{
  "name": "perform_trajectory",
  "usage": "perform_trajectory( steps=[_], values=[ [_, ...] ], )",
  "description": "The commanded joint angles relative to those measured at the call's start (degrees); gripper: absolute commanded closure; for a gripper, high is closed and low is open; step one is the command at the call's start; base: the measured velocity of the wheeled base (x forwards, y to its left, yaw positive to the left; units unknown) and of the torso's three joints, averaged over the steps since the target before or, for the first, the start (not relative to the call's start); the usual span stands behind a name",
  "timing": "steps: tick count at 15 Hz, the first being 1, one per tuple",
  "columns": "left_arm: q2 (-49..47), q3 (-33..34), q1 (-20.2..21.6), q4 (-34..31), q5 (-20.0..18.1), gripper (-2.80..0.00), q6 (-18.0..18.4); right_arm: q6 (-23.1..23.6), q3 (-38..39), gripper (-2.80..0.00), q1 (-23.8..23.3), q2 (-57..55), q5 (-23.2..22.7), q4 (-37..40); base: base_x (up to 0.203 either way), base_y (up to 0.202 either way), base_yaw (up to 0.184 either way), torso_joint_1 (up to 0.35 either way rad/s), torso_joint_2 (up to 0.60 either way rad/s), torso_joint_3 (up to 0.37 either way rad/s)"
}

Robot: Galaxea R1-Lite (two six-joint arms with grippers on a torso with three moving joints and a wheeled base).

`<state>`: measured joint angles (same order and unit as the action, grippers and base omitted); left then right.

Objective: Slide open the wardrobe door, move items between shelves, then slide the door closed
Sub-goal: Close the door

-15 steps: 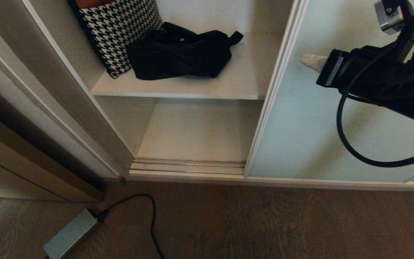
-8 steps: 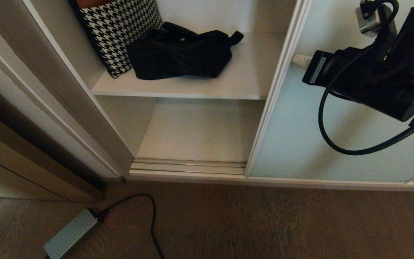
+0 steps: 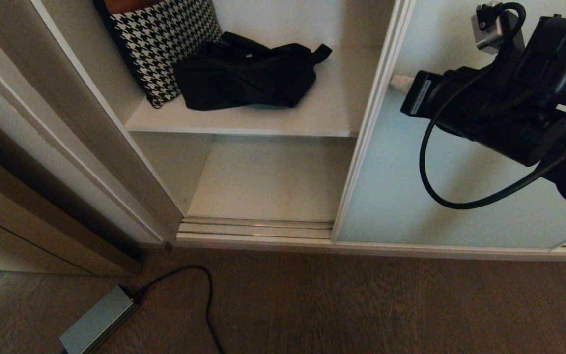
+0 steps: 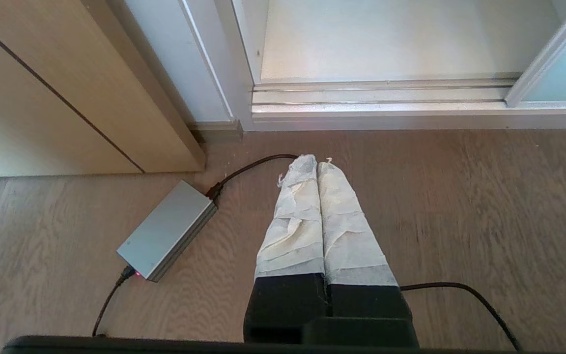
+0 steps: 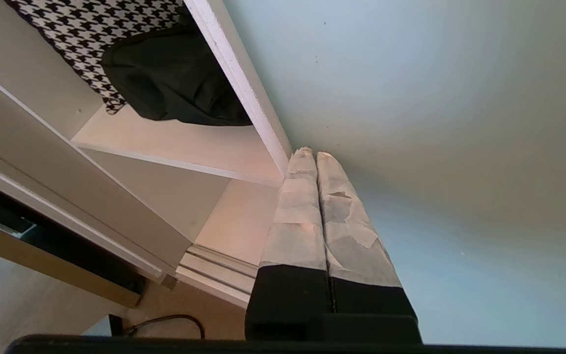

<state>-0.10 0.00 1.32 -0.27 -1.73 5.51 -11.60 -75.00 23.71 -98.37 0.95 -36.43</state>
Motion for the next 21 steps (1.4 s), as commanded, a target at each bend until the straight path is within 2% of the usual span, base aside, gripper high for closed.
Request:
perform_trajectory(
  steps=[1,10,12,15,21],
  values=[
    [-0.1,0.0,0.0,0.0,0.0,0.0,0.0,0.0,-1.1,0.0,1.5,-0.7,0.3,0.2,0.0,0.0,0.0,0.0,0.0,0.0],
    [-0.1,0.0,0.0,0.0,0.0,0.0,0.0,-0.1,-8.7,0.0,8.8,-8.3,0.5,2.2,0.0,0.0,0.0,0.0,0.0,0.0],
    [-0.1,0.0,0.0,0.0,0.0,0.0,0.0,-0.1,-8.4,0.0,10.9,-8.1,0.5,2.3,0.0,0.0,0.0,0.0,0.0,0.0],
    [-0.1,0.0,0.0,0.0,0.0,0.0,0.0,-0.1,-5.1,0.0,13.8,-3.5,0.4,2.1,0.0,0.0,0.0,0.0,0.0,0.0],
    [-0.1,0.0,0.0,0.0,0.0,0.0,0.0,0.6,9.3,0.0,16.3,15.0,0.3,1.7,0.0,0.0,0.0,0.0,0.0,0.0]
  ],
)
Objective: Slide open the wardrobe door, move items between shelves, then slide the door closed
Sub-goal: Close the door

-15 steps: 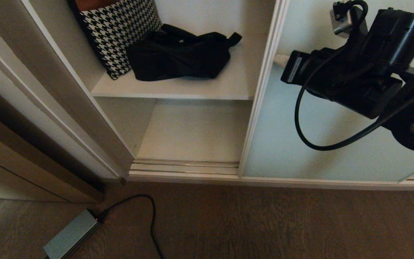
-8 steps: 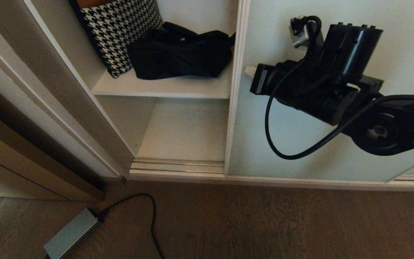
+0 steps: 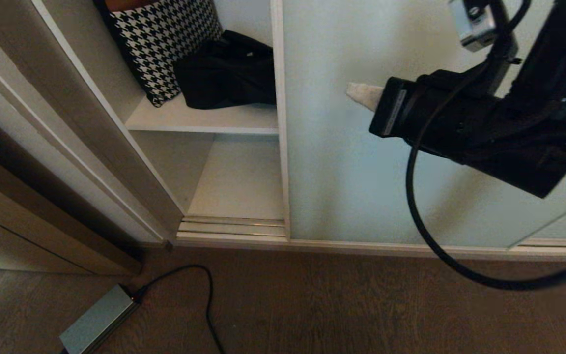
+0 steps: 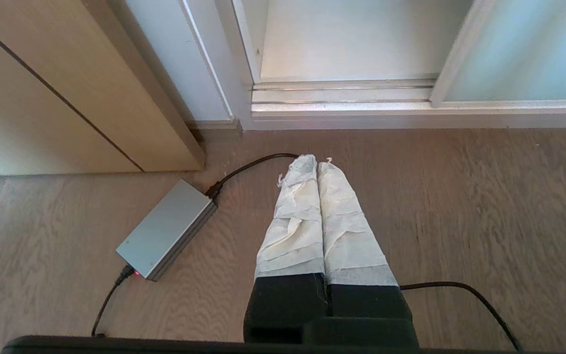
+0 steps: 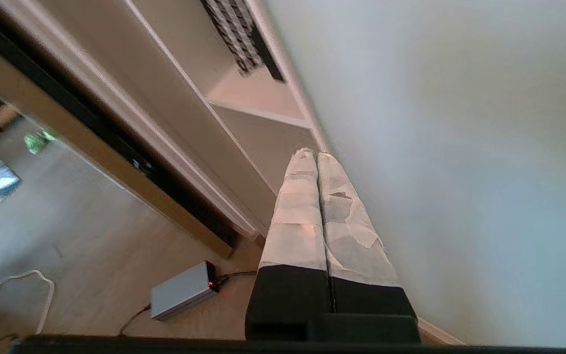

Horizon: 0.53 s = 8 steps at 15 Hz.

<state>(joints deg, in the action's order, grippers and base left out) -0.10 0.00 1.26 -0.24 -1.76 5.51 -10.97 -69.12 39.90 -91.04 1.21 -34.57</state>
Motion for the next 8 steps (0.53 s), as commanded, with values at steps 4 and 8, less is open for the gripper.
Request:
perform_trajectory(
  steps=[4,8],
  values=[
    [-0.1,0.0,0.0,0.0,0.0,0.0,0.0,-0.1,11.3,0.0,-7.5,21.9,-0.4,1.3,0.0,0.0,0.0,0.0,0.0,0.0],
    [-0.1,0.0,0.1,0.0,0.0,0.0,0.0,-1.1,13.0,0.0,-30.6,28.0,-0.1,3.7,0.0,0.0,0.0,0.0,0.0,0.0]
  ],
)
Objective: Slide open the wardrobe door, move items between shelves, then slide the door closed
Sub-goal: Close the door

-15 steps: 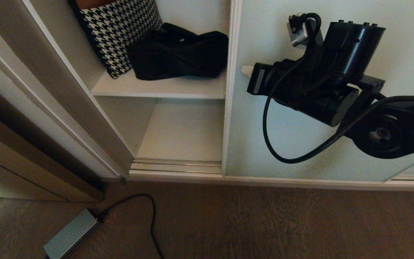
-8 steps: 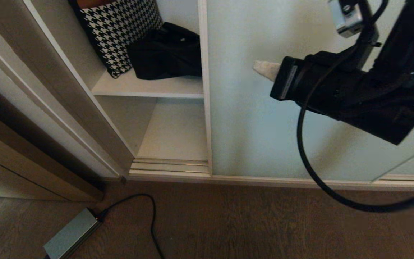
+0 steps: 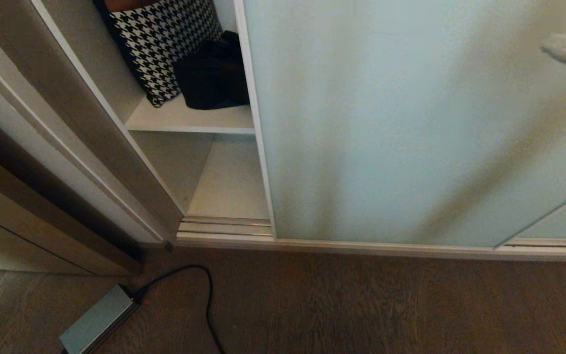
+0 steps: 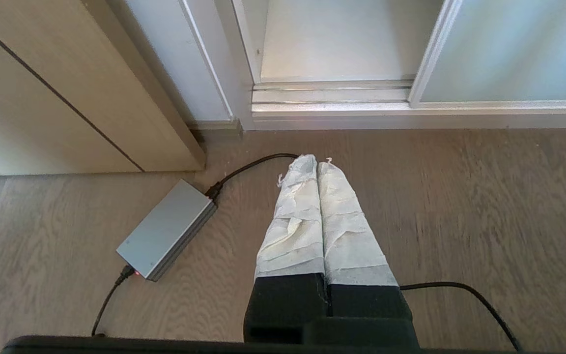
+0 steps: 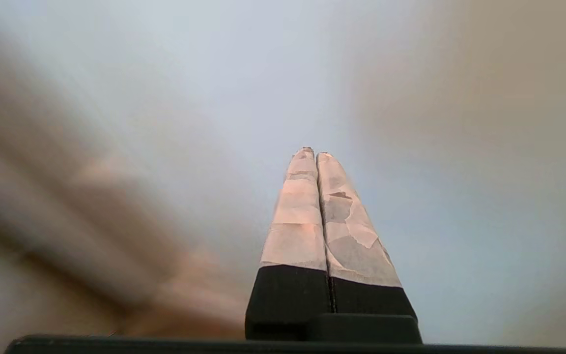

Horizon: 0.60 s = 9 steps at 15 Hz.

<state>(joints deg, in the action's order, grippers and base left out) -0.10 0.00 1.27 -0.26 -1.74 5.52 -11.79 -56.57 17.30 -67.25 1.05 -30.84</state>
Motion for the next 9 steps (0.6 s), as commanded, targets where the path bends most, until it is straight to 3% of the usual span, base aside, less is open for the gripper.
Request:
perform_trajectory(
  steps=[1,6,9],
  values=[
    [-0.1,0.0,0.1,0.0,0.0,0.0,0.0,-1.2,0.6,0.0,-15.2,5.1,0.2,0.3,0.0,0.0,0.0,0.0,0.0,0.0],
    [-0.1,0.0,0.1,0.0,0.0,0.0,0.0,-6.6,0.7,0.0,-47.6,6.6,1.3,1.3,0.0,0.0,0.0,0.0,0.0,0.0],
    [-0.1,0.0,0.0,0.0,0.0,0.0,0.0,-11.5,-1.0,0.0,-67.9,4.4,-3.5,2.3,0.0,0.0,0.0,0.0,0.0,0.0]
  ],
)
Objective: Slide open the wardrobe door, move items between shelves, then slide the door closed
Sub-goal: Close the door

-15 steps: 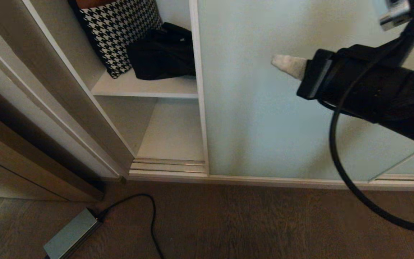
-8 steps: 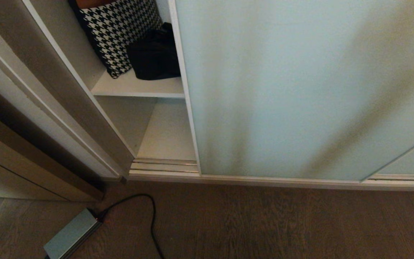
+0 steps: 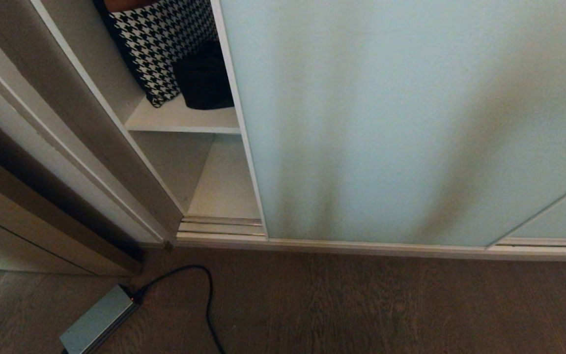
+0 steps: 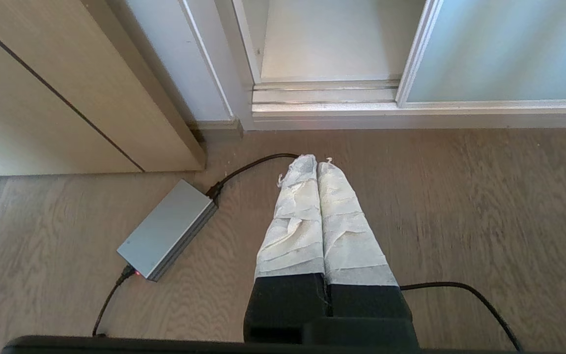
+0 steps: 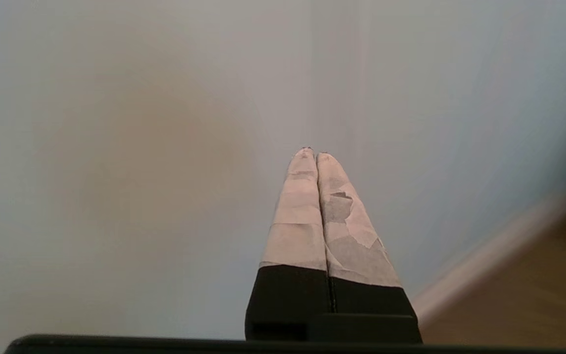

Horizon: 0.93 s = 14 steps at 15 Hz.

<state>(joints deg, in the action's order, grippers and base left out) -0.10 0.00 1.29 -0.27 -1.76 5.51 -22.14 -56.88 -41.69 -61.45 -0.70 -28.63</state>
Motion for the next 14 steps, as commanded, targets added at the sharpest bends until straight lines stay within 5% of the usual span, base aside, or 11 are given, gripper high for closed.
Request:
perform_trajectory(
  steps=[1,5,10,14],
  values=[
    [-0.1,0.0,0.0,0.0,0.0,0.0,0.0,-2.7,-1.6,0.0,-15.4,-2.9,-5.3,0.5,0.0,0.0,0.0,0.0,0.0,0.0],
    [-0.1,0.0,0.0,0.0,0.0,0.0,0.0,-16.7,-13.2,0.0,-31.0,-16.3,-27.7,1.4,0.0,0.0,0.0,0.0,0.0,0.0],
    [-0.1,0.0,0.0,0.0,0.0,0.0,0.0,-46.7,-28.5,0.0,-33.6,-33.0,-50.4,1.2,0.0,0.0,0.0,0.0,0.0,0.0],
    [-0.1,0.0,0.0,0.0,0.0,0.0,0.0,-63.4,-40.0,0.0,-31.2,-43.9,-56.8,0.7,0.0,0.0,0.0,0.0,0.0,0.0]
  ],
)
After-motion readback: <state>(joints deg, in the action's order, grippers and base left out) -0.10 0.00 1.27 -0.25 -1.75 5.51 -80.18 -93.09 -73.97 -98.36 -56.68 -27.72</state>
